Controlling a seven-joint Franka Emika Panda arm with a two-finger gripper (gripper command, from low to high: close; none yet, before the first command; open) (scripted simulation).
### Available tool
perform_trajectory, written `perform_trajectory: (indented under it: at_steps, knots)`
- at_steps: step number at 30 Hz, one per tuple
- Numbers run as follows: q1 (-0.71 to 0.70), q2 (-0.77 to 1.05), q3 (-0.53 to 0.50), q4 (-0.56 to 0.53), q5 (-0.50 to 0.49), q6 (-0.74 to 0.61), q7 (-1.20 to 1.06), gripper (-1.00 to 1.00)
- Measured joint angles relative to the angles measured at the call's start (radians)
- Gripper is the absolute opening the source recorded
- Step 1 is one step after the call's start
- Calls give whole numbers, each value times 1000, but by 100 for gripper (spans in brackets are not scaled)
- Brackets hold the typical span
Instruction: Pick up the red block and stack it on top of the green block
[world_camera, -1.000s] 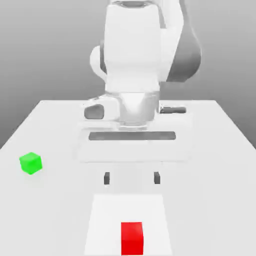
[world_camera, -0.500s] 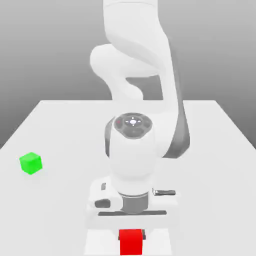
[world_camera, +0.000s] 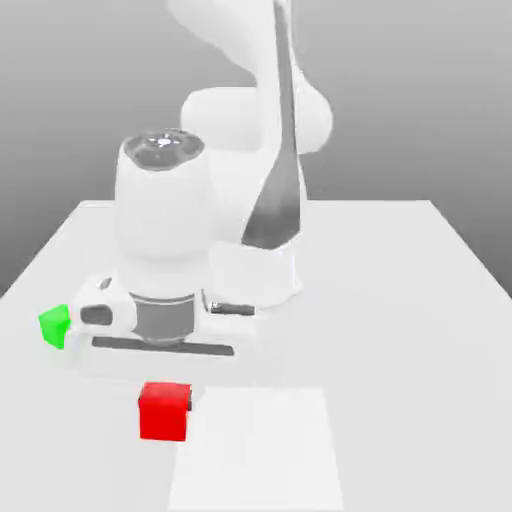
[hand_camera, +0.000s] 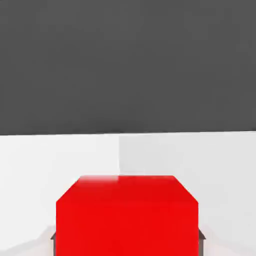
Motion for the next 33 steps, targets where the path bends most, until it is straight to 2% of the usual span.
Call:
perform_trajectory:
  at_steps: [7, 17, 23, 33]
  knots:
    - [-175, -108, -96, -71, -78, -17, -145, -100]
    - [-335, -216, -274, -180, -91, -17, -424, -100]
    - [-403, -243, -402, -248, -50, -2, -619, -100]
    - [-361, -135, -441, -256, 101, 107, -746, -100]
